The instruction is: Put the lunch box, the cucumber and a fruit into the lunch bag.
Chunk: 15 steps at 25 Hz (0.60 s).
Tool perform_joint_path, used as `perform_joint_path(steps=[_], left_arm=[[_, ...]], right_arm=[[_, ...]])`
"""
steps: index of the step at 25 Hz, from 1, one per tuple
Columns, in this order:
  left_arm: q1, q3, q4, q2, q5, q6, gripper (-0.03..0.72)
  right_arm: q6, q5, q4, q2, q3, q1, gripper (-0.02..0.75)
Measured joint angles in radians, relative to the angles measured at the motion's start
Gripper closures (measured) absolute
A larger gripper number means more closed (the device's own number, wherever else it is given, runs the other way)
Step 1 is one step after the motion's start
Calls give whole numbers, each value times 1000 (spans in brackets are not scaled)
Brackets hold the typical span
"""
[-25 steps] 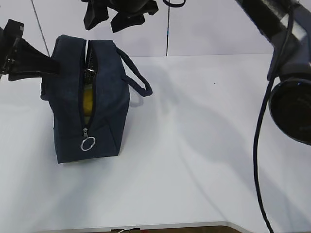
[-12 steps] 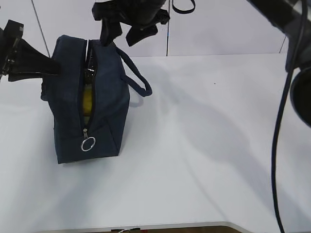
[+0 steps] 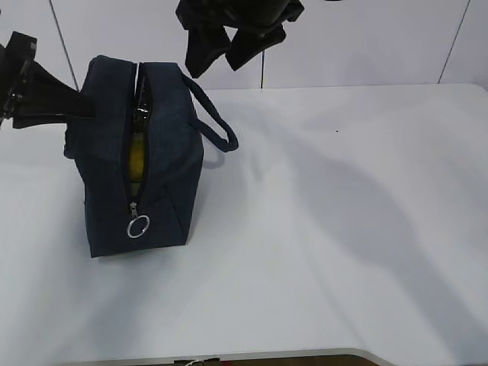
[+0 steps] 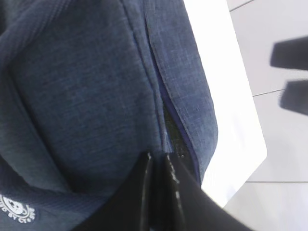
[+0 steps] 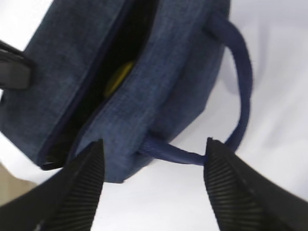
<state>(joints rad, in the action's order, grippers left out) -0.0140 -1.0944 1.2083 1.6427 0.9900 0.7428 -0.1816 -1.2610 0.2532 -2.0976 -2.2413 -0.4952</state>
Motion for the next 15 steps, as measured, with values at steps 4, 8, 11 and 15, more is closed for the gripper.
perform_joint_path(steps=[4, 8, 11, 15], left_arm=[[-2, 0, 0, 0, 0, 0, 683], [-2, 0, 0, 0, 0, 0, 683], [-2, 0, 0, 0, 0, 0, 683], [-2, 0, 0, 0, 0, 1, 683]], right_arm=[[-4, 2, 89, 4, 22, 12, 224], [-4, 12, 142, 3, 68, 17, 223], [-4, 57, 195, -1, 101, 32, 224], [-2, 122, 233, -12, 106, 51, 225]])
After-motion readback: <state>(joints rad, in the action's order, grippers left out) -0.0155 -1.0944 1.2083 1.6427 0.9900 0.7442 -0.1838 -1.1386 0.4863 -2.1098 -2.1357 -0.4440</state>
